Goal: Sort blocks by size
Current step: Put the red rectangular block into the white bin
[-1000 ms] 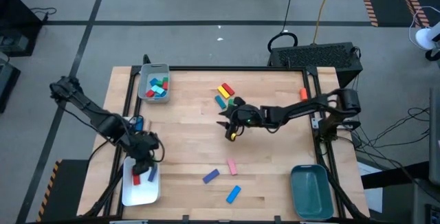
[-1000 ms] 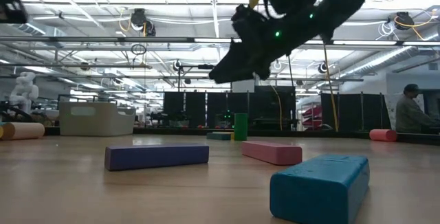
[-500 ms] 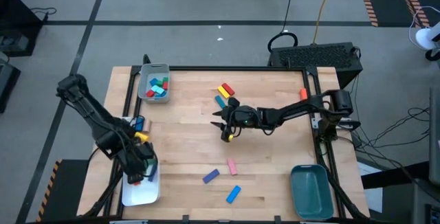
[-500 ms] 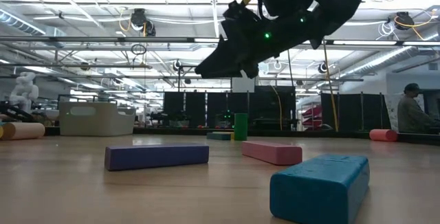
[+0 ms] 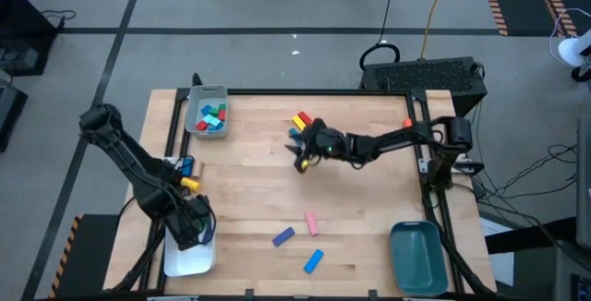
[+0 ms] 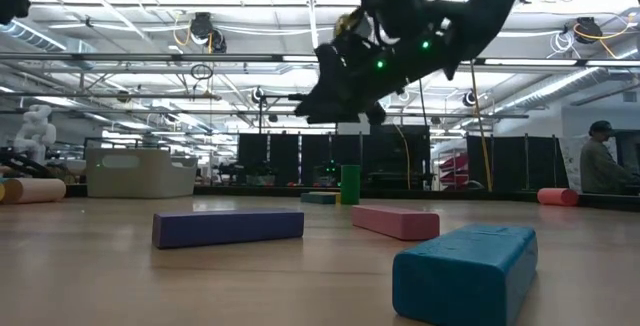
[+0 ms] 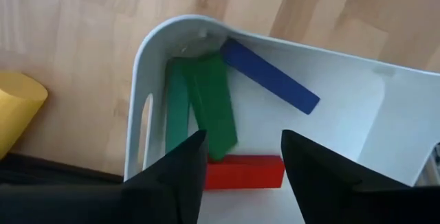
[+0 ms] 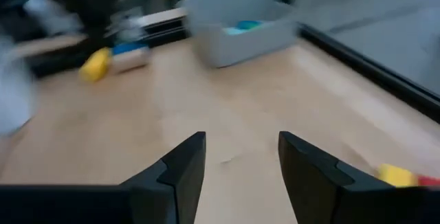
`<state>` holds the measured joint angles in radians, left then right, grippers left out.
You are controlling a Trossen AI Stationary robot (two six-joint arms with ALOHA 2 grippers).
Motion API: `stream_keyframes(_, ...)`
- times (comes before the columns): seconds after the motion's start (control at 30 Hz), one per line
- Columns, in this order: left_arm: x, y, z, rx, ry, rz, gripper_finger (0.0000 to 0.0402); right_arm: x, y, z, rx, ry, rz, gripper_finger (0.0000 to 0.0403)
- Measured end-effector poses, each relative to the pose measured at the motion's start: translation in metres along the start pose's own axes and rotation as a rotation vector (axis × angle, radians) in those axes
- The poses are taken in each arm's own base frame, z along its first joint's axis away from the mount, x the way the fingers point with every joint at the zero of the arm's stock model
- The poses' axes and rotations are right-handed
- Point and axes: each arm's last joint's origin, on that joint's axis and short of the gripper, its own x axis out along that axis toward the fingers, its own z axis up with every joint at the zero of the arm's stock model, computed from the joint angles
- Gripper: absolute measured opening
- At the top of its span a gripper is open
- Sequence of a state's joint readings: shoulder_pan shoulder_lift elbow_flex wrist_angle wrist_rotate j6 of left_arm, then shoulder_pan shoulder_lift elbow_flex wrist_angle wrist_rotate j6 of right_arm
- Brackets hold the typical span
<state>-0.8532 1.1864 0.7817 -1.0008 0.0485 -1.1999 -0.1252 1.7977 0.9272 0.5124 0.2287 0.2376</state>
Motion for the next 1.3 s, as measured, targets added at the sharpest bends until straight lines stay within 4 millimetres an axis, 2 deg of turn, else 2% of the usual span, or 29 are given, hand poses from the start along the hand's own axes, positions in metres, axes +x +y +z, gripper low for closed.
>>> stream_keyframes(0.3,-0.002,-0.002,0.002,-0.042,0.025,-0.012,0.0193,0.008,-0.058,0.009,0.122,0.0,-0.158,0.0167)
stream_keyframes(0.47,-0.011,-0.007,0.003,-0.051,0.016,-0.038,0.0193,0.007,-0.1,0.003,0.25,0.106,-0.273,0.0167)
stream_keyframes(0.57,-0.019,-0.008,0.004,-0.053,0.009,-0.051,0.0194,0.005,-0.115,-0.002,0.271,0.19,-0.259,0.0167)
stream_keyframes(0.73,-0.033,-0.007,0.011,-0.049,-0.039,-0.074,0.0194,0.003,-0.124,-0.006,0.273,0.239,-0.288,0.0167)
stream_keyframes(0.9,-0.049,-0.004,0.024,-0.043,-0.17,-0.079,0.0194,0.005,-0.121,0.0,0.244,0.306,-0.299,0.0167)
stream_keyframes(1.1,-0.067,0.003,0.044,-0.011,-0.414,0.009,0.0194,0.024,-0.116,0.01,0.187,0.37,-0.323,0.0167)
stream_keyframes(1.3,-0.071,0.013,0.059,-0.057,-0.576,0.122,0.0194,0.048,-0.115,-0.003,0.168,0.513,-0.367,0.0166)
